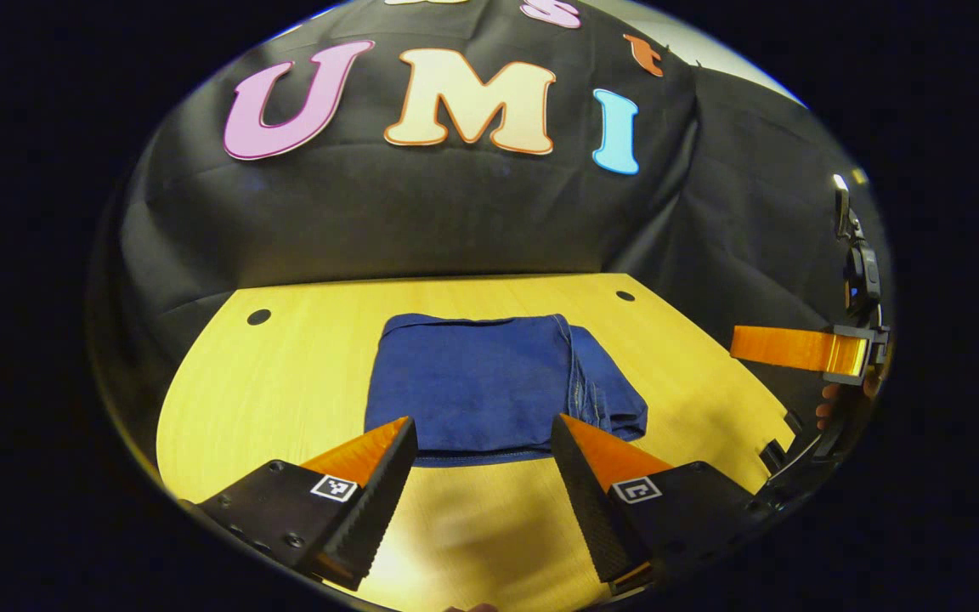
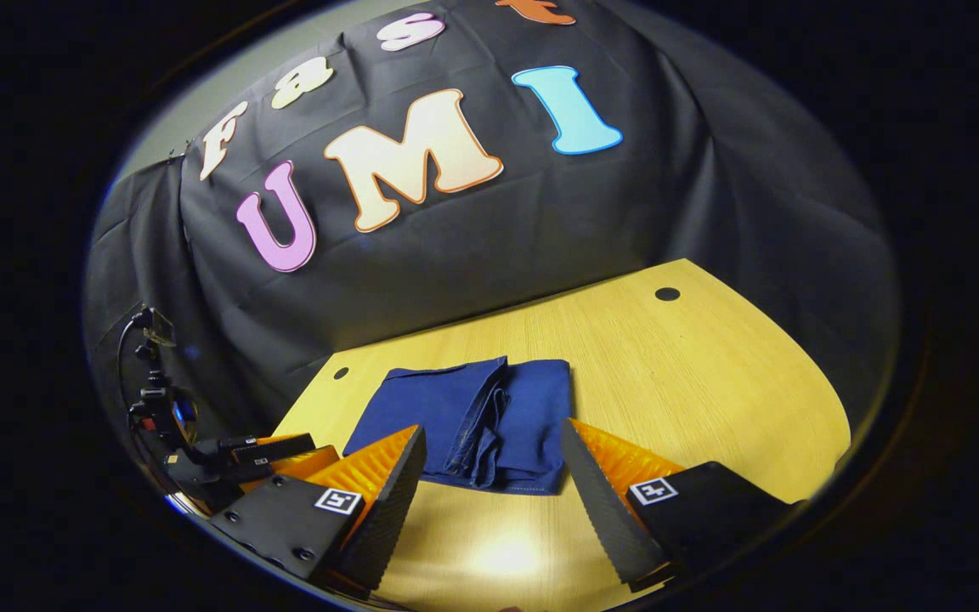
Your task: Grasp the waist and the cuffs of the jeans and fold them to make the two legs overlap; first hold the waist and fold one-third of the jeans toward the cuffs, then hold the cuffs and fold the remaining one-third in the same direction to finish folding.
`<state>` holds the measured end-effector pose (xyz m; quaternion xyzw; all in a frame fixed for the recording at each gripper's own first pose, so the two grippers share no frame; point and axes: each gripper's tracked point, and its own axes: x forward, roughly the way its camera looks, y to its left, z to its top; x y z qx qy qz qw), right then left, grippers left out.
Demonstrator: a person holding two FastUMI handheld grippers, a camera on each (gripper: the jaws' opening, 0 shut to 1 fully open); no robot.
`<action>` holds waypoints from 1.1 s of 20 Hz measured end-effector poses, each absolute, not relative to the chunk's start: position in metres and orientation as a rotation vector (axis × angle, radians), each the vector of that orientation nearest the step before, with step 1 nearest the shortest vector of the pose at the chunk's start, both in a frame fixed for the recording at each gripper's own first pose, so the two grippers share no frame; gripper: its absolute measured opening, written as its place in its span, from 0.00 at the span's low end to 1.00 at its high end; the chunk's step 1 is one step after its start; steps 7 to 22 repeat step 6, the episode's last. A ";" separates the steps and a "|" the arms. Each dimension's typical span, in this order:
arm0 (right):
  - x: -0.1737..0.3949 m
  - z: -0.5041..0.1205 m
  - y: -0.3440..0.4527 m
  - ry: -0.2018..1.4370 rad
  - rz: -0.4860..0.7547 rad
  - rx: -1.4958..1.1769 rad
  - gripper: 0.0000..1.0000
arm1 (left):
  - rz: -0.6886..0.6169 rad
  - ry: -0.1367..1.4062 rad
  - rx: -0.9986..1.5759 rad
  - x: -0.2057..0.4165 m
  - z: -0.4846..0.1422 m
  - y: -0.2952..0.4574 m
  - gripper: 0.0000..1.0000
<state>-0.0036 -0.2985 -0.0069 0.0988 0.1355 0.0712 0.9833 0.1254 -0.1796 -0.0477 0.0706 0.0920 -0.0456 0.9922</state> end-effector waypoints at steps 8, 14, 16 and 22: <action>-0.014 -0.006 -0.292 0.270 0.125 0.186 0.98 | -0.080 0.188 0.121 0.117 -0.048 -0.161 0.93; -0.014 -0.006 -0.292 0.270 0.125 0.186 0.98 | -0.080 0.188 0.121 0.117 -0.048 -0.161 0.93; -0.014 -0.006 -0.292 0.270 0.125 0.186 0.98 | -0.080 0.188 0.121 0.117 -0.048 -0.161 0.93; -0.014 -0.006 -0.292 0.270 0.125 0.186 0.98 | -0.080 0.188 0.121 0.117 -0.048 -0.161 0.93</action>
